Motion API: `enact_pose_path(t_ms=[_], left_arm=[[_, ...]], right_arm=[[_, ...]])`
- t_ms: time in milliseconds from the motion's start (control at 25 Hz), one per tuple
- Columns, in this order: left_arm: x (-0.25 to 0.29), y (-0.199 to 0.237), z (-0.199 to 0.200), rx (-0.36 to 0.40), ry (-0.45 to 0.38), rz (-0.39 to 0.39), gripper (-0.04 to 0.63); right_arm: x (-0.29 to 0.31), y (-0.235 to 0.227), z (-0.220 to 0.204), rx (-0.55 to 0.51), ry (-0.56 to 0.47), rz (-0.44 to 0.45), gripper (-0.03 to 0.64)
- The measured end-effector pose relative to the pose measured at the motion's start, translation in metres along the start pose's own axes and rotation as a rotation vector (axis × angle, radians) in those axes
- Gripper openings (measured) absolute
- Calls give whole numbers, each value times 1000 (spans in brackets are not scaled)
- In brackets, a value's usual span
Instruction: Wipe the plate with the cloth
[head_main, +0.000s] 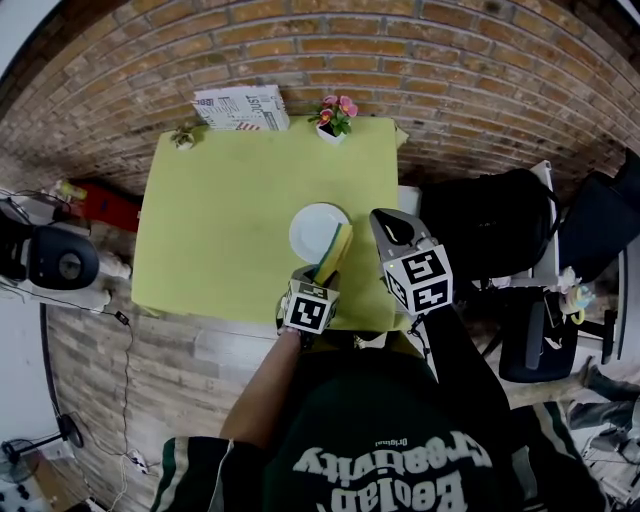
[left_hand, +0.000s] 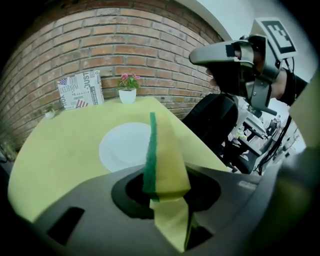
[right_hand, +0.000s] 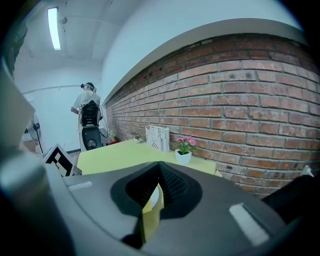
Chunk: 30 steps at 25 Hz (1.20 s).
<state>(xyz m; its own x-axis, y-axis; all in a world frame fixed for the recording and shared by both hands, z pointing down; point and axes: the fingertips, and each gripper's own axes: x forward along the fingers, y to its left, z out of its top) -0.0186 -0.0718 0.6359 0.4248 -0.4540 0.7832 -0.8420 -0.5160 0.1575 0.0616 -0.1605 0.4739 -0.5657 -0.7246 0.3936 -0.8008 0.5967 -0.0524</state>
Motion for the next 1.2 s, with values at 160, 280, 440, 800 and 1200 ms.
enact_pose_path(t_ms=[160, 280, 440, 800, 1200], left_arm=[[-4, 2, 0, -1, 12, 12, 130], [-4, 6, -1, 3, 4, 24, 130], [-9, 25, -7, -12, -4, 68, 130], [-36, 69, -26, -125, 17, 182, 130], [-48, 84, -39, -140, 41, 244, 130]], right_arm=[[-2, 1, -1, -2, 0, 1, 14], [-3, 2, -1, -4, -1, 2, 14], [-4, 4, 2, -8, -5, 5, 14], [1, 15, 5, -27, -10, 33, 14], [5, 25, 10, -12, -23, 44, 14]])
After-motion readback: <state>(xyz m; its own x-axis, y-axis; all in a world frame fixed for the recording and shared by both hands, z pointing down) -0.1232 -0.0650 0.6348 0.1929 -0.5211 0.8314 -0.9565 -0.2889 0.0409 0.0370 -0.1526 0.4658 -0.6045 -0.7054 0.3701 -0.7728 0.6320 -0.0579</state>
